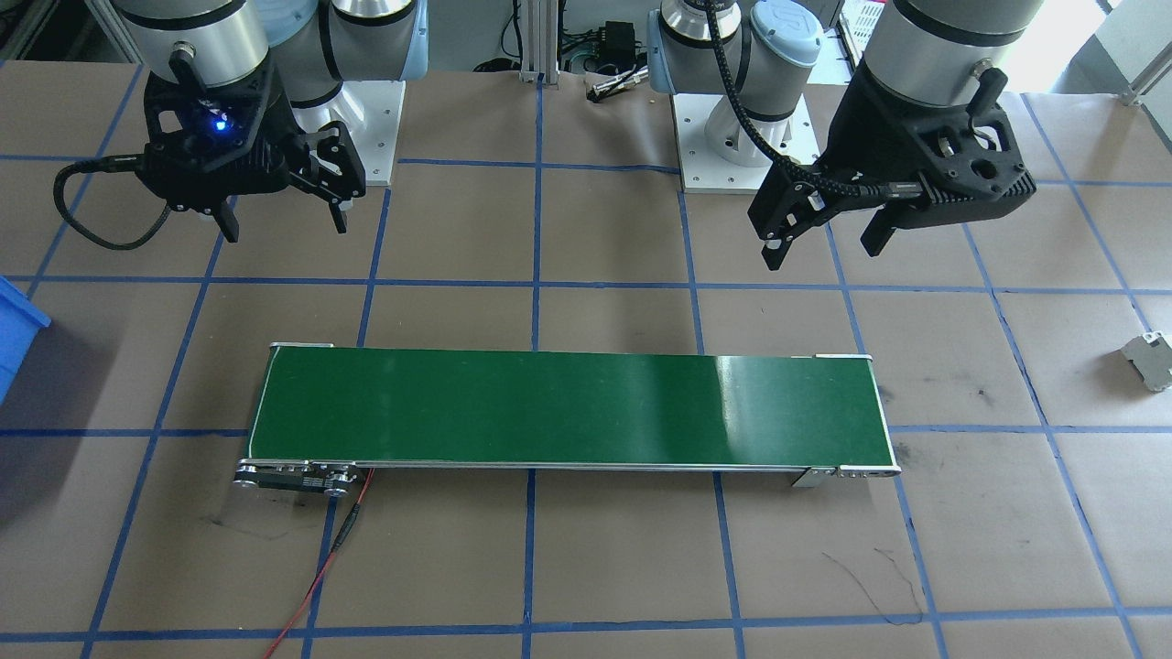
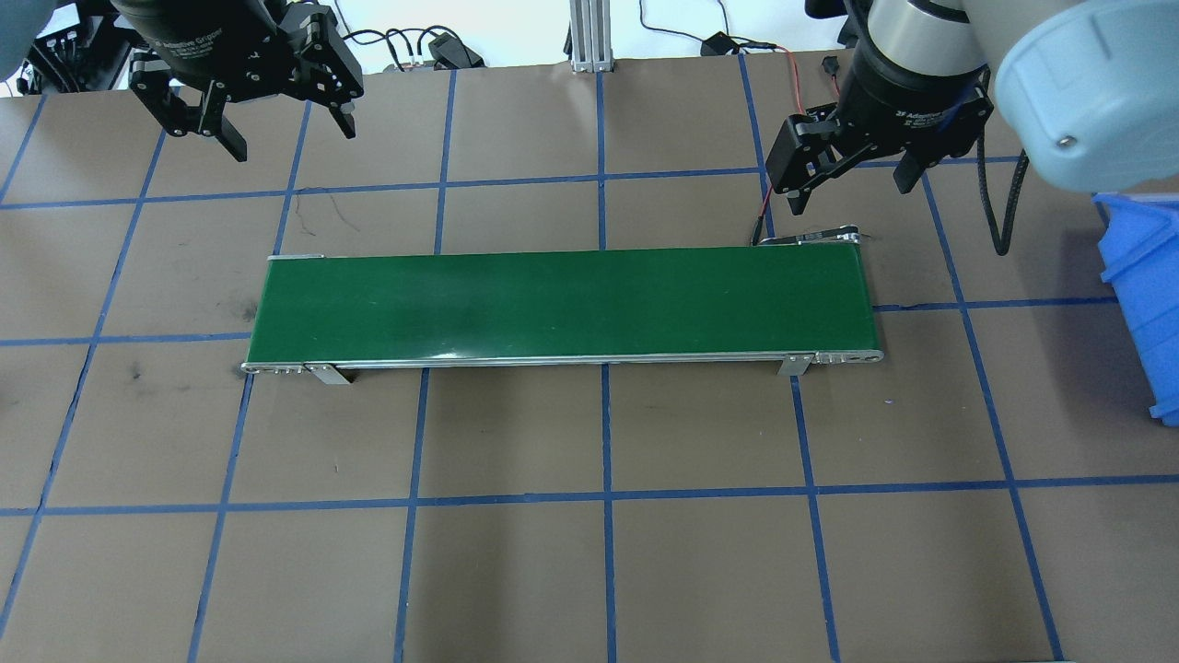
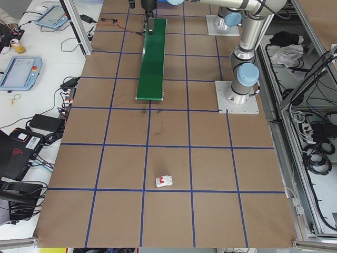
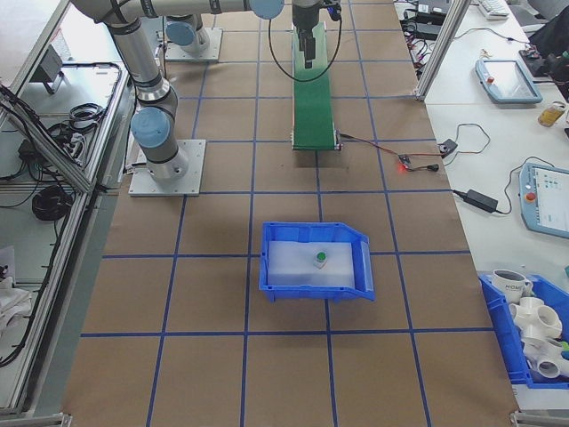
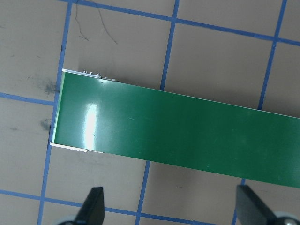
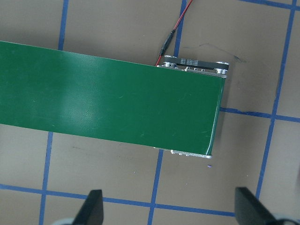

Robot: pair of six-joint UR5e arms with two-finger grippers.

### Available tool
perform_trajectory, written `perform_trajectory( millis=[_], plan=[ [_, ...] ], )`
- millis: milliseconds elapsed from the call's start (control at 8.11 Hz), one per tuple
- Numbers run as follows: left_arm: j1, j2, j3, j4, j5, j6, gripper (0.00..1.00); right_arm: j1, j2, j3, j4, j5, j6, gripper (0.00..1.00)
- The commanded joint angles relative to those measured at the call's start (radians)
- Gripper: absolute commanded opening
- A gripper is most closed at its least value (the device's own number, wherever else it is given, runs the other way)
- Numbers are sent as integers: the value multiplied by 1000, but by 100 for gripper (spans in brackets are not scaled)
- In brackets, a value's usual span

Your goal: Move button from left to right

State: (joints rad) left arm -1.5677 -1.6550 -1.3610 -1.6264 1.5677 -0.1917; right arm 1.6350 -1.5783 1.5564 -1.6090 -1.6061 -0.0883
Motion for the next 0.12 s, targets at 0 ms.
perform_trajectory(
  millis=[0],
  plan=[
    [0,0,-1,-1,0,0,100,0,0,-1,3,-8,-2,100]
  ],
)
